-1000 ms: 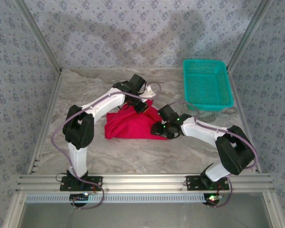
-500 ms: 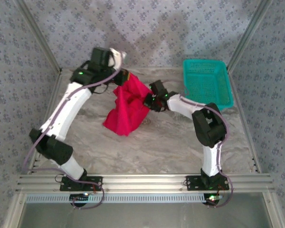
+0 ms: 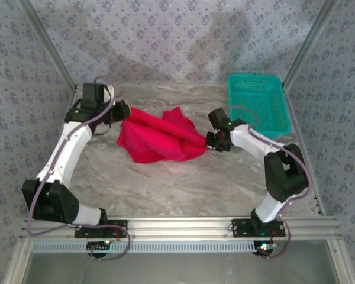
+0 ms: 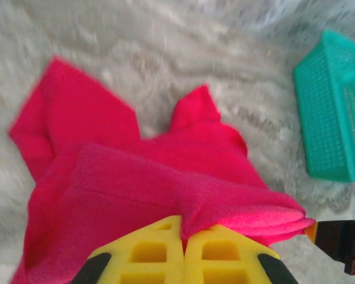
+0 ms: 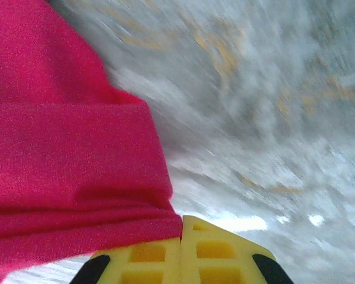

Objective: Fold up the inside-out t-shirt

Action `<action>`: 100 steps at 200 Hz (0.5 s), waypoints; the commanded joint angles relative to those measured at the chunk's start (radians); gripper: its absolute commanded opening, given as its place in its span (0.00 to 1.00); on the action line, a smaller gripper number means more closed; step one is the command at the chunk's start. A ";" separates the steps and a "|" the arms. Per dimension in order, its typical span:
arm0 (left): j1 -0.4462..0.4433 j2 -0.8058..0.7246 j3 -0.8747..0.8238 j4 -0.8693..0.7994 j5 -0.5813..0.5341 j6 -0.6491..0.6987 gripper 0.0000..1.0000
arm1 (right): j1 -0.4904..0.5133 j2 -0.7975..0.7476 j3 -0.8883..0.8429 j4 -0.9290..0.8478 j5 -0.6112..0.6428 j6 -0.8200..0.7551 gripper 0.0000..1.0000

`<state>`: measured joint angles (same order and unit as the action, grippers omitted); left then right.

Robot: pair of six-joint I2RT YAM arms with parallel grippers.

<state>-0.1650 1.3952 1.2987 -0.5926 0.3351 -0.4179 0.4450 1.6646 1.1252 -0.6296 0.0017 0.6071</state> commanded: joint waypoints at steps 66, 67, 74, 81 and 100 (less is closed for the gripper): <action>-0.016 -0.025 -0.121 0.141 0.019 -0.072 0.00 | 0.268 -0.105 0.143 -0.004 -0.054 0.032 0.26; -0.016 -0.024 -0.119 0.139 0.019 -0.071 0.00 | 0.271 -0.102 0.143 0.000 -0.059 0.035 0.26; -0.016 -0.020 -0.106 0.128 0.018 -0.067 0.00 | 0.293 -0.078 0.146 0.023 -0.094 0.047 0.24; -0.015 -0.016 -0.092 0.119 0.018 -0.064 0.00 | 0.317 -0.043 0.156 0.076 -0.125 0.046 0.20; -0.015 -0.014 -0.065 0.103 0.018 -0.056 0.00 | 0.358 0.065 0.206 0.109 -0.170 0.030 0.19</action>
<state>-0.1768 1.3949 1.1557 -0.4873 0.3481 -0.4808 0.7559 1.5929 1.2804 -0.6006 -0.0559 0.6239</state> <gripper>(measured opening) 0.041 0.196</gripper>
